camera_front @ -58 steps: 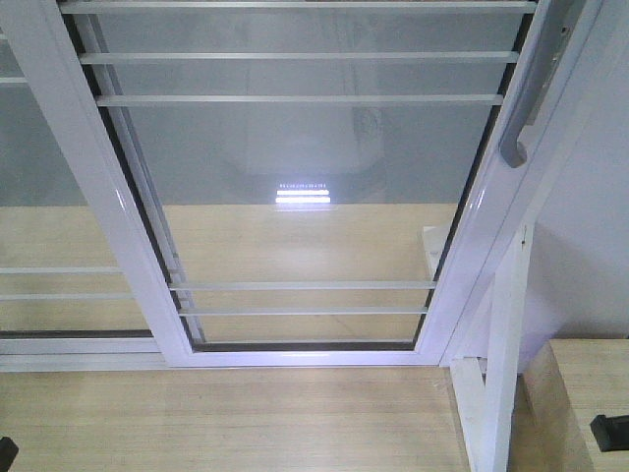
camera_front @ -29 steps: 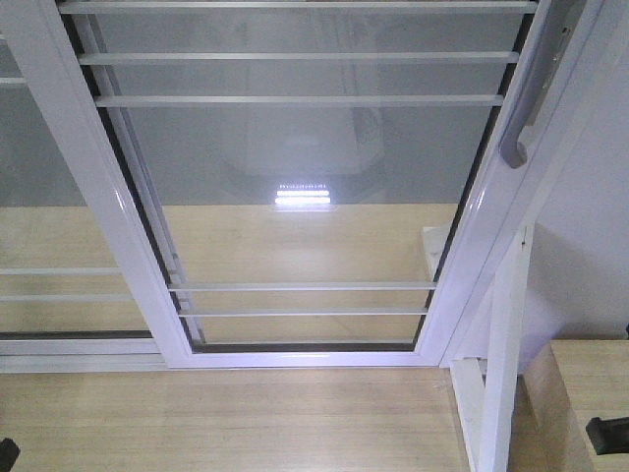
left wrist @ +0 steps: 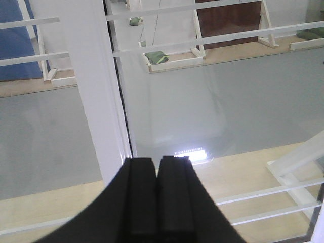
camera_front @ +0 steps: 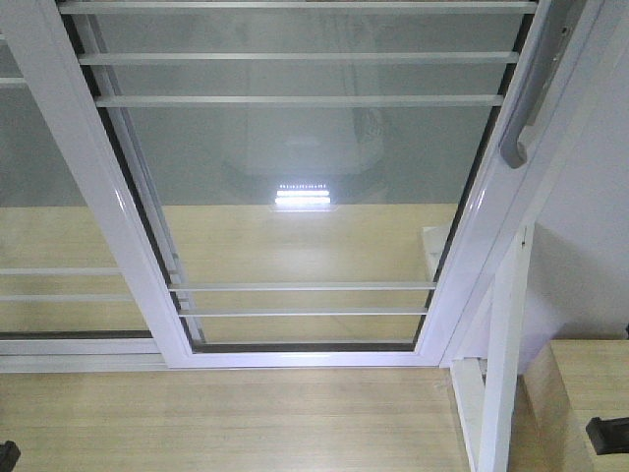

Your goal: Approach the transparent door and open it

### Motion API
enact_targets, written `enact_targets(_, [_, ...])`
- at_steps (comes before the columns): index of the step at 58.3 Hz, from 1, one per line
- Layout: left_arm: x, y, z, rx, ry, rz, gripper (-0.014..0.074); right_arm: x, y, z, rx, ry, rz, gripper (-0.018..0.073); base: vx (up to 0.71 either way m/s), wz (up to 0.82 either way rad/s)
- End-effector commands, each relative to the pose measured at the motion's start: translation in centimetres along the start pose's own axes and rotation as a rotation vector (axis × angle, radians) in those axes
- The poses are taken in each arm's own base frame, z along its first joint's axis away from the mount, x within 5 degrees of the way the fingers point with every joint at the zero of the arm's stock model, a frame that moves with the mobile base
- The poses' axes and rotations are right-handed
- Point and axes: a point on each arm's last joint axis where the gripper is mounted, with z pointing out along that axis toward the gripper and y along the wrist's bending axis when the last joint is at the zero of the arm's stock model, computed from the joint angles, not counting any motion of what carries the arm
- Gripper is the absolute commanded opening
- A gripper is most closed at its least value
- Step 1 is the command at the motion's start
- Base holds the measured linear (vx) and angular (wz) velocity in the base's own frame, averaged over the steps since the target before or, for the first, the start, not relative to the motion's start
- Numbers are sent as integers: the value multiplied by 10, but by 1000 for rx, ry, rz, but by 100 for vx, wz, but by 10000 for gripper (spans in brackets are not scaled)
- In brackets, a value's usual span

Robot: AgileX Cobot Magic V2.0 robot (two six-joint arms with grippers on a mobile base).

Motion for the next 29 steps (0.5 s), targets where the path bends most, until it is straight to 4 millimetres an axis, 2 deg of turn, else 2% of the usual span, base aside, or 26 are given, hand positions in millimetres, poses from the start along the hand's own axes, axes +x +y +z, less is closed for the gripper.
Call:
enact_targets(1, [-4, 1, 0, -7, -67, 0, 2, -7, -1, 1, 15, -63, -9, -1, 0, 0])
enact_targets(15, [-5, 1, 0, -9, -76, 1, 2, -8, -2, 1, 18, -83, -9, -1, 0, 0])
enact_targets(23, [-14, 1, -1, -15, -178, -31, 2, -17, -3, 0, 34, -177, -1, -1, 0, 0])
enact_targets(29, [-26, 3, -4, -20, -305, -100, 2, -24, -6, -2, 41, -263, 149, -1, 0, 0])
